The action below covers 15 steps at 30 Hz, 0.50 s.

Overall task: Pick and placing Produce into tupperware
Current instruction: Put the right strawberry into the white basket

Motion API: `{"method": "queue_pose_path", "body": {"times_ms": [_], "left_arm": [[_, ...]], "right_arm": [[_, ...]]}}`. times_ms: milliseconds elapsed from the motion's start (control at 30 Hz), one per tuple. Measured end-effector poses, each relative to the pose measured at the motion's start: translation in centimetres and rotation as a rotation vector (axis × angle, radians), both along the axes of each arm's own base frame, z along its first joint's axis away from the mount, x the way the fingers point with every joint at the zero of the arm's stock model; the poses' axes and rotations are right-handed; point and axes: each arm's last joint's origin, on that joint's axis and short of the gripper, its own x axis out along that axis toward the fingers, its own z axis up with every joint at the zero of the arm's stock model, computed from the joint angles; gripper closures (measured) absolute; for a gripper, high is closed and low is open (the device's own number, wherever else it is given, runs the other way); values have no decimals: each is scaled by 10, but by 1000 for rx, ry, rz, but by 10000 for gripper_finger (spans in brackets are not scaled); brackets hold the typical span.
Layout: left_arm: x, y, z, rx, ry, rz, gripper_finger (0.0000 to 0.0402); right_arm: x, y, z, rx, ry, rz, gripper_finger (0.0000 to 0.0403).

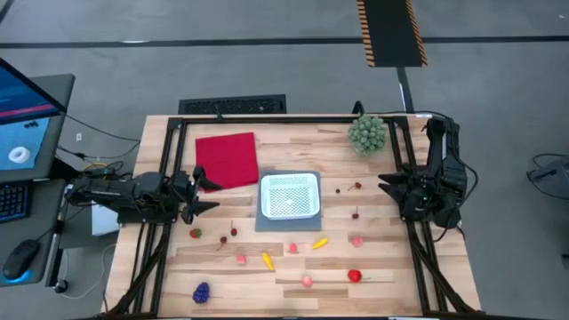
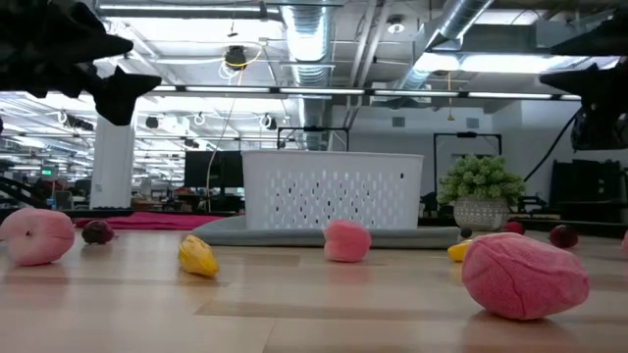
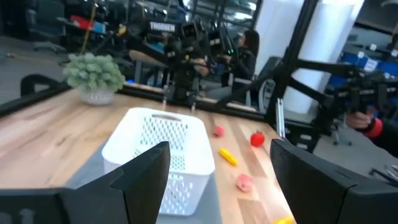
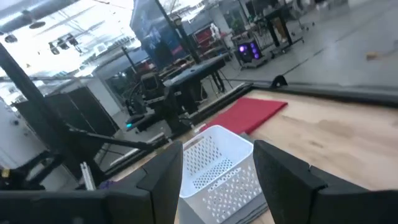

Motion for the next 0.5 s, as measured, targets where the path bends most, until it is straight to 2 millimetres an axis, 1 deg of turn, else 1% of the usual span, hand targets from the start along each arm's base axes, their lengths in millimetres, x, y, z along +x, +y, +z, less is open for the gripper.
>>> {"method": "queue_pose_path", "body": {"times_ms": [100,233,300,367,500], "left_arm": [[0,1,2,-5,-21,32,132],[0,4,2,-52,-22,139,132],[0,5,2,-77,-23,165,132],[0,4,3,-83,-34,148,132],[-1,4,7,-106,-76,119,132]], "right_arm": [[2,9,6,-120,30,1,184],[6,21,18,-192,59,20,184],[8,29,26,-211,78,73,184],[10,37,36,-214,79,144,184],[18,51,55,-222,22,291,184]]}}
